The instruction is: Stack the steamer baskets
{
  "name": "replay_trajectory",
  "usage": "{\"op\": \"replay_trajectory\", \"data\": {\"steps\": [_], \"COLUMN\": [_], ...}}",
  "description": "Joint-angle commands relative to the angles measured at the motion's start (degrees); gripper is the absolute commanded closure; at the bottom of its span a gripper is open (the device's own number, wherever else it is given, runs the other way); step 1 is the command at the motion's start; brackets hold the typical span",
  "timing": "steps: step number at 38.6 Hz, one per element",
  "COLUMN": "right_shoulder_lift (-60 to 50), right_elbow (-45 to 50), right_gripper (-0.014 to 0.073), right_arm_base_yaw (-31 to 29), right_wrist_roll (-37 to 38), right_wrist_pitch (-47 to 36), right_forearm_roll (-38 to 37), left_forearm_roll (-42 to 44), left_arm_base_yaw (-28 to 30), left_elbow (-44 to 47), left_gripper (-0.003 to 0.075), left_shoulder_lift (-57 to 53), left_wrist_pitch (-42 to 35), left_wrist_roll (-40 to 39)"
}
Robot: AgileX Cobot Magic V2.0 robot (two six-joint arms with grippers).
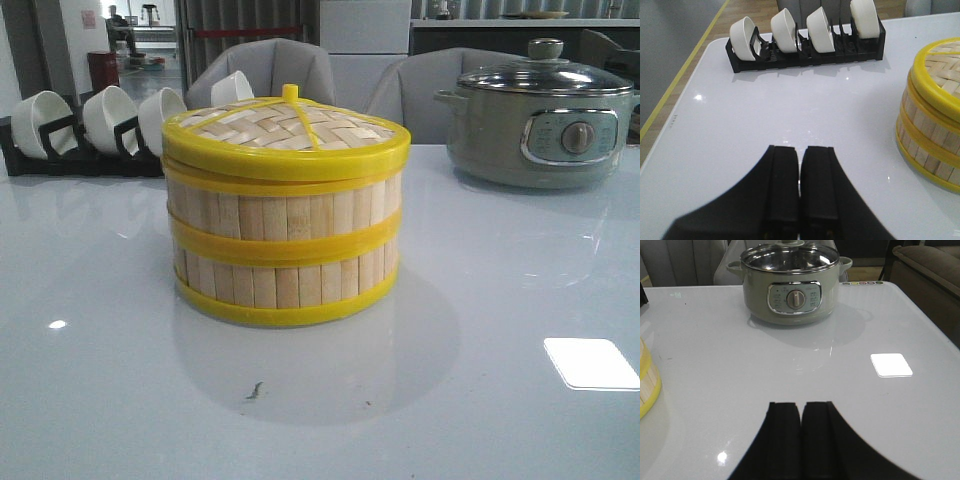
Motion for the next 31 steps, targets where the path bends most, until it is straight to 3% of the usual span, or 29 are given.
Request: {"op": "replay_trajectory", "data": {"steps": [1,20,31], "right_shoulder_lift": [0.4,0.4,0.4], "right_elbow": [-1.8,-1.8,-1.8], "right_gripper": [0.0545,0.0545,0.0545], "right_arm_base_yaw": [-0.3,-0.3,-0.3], "right_wrist_roll": [-0.2,-0.2,-0.2], "right_wrist_pitch": [-4.5,-4.5,-4.5], "right_forearm_roll": [-0.1,-0.1,-0.1], "left_forearm_roll": [2.0,-1.3,-1.7], "left_arm_base_yaw": [-0.1,0.1,3.6], "left_elbow": [-1.6,-0.3,11.9], "left_gripper": [0.0633,0.0632,0.0632], "left_shoulder_lift": [-0.1,-7.0,-18.1], "left_wrist_pitch": [-4.9,-6.5,-17.3], "left_wrist_roll": [-0.4,-0.4,-0.4]}}
